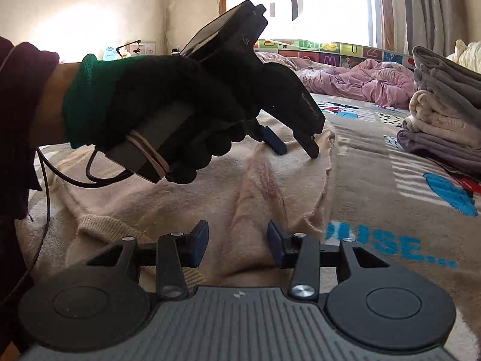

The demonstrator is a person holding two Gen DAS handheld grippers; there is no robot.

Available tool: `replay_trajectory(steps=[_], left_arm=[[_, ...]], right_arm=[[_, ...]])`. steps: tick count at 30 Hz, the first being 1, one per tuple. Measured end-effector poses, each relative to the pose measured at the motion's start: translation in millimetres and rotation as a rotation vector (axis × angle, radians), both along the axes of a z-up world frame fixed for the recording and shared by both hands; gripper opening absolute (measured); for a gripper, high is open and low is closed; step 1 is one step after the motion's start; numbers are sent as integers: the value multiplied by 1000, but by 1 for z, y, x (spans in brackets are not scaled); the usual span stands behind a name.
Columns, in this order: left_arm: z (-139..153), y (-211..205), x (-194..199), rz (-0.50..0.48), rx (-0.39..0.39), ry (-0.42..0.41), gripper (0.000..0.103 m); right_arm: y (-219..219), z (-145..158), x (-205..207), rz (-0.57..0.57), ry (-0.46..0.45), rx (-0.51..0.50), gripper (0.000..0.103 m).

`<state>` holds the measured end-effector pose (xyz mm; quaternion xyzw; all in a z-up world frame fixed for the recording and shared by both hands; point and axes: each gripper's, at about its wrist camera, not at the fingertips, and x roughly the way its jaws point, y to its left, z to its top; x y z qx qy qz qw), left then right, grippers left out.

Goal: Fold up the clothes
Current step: 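Open the left gripper and hold it above the folded sweater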

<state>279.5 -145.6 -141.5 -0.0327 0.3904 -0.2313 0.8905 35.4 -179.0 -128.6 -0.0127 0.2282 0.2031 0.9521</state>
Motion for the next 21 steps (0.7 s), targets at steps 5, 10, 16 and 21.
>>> replay_trajectory(steps=[5,10,16,21], left_arm=[[-3,3,5,15,-16,18,42],[-3,3,7,19,-14,28,42],[19,27,-27,56,-57,-20,51],[32,84,-74,156,-124,-73,53]], right_arm=[[-2,-9,5,-3,26,60,48],[-1,-11,0,14,-8,42,54],[-3,2,-22,1,-53,60,54],[-5,13,-42,-9,-91,75,54]])
